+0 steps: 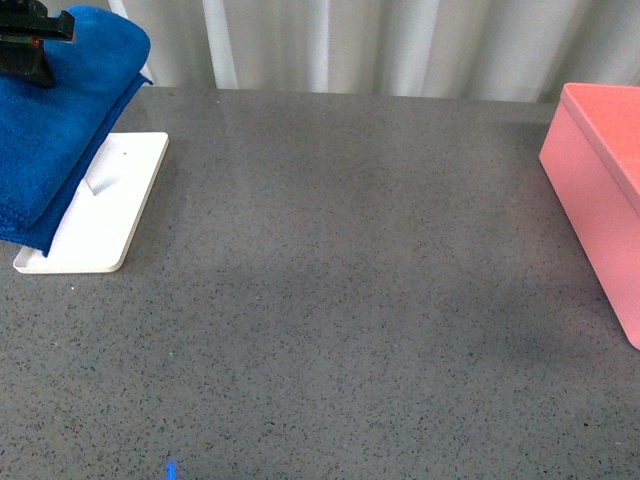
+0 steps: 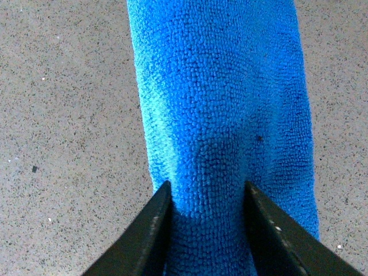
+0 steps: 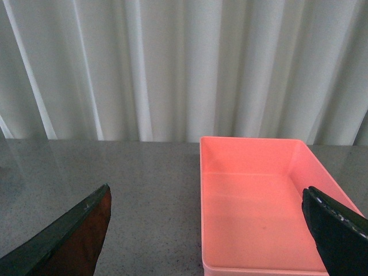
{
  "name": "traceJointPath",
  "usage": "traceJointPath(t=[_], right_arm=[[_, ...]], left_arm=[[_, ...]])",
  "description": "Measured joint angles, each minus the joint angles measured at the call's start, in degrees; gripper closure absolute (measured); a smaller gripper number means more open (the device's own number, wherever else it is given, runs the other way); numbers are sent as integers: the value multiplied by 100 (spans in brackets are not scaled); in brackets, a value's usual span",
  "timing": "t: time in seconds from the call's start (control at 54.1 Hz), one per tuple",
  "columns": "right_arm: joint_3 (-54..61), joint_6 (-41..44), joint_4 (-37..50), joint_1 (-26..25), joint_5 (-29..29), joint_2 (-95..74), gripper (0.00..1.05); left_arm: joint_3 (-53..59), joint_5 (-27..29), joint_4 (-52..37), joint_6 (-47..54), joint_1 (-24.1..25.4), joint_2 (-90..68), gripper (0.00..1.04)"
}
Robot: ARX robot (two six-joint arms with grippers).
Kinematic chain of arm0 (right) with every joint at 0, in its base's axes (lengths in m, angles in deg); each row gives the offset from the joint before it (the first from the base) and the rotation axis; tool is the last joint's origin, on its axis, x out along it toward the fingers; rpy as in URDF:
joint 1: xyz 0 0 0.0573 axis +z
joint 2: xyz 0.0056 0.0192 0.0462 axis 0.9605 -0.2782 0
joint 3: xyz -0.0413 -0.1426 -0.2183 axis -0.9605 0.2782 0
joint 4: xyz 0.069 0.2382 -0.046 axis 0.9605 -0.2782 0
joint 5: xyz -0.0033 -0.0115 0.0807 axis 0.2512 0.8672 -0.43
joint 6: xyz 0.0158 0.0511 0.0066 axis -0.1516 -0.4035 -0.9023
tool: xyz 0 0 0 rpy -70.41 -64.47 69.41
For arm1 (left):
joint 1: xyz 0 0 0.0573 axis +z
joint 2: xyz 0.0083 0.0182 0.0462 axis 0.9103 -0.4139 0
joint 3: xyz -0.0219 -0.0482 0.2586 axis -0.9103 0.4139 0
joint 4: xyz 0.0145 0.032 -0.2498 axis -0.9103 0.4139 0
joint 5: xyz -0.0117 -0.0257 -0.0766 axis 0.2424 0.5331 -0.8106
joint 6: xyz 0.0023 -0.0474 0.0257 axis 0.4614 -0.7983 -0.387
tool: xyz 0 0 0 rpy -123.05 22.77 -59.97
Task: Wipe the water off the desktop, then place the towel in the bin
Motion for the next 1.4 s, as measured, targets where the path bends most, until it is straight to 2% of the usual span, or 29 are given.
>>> traceJointPath(t=[0.092,0.166,0.24,0.554,0.665,0.905,1.016,1.182,1.256,1.404], right_arm=[[0,0,0,0,0,0,7],[0,0,0,0,0,0,7],[0,0,0,0,0,0,7],[0,-2,0,0,0,0,7],[0,0,0,0,0,0,7],[0,0,0,0,0,0,7],[0,0,0,0,0,0,7],[0,-2,0,0,0,0,7],[0,0,0,0,0,0,7],[0,0,0,0,0,0,7]], left_arm=[[7,0,2,-2,0,13,80],[13,-46,20,-13,-9,87,95],[13,-105,72,-35,-11,153,101],[13,-1049,164,-540,-90,1266,101],[109,-1578,55,-839,-166,1941,101],[1049,-2647,-673,-1792,-356,3110,101],[1862,-3027,-1473,-2415,-619,3589,101],[2734,-3042,-2247,-2782,-1263,3875,101],[2804,-2796,-2288,-2785,-1473,3729,101],[2859,-2684,-2295,-2782,-1565,3543,101]])
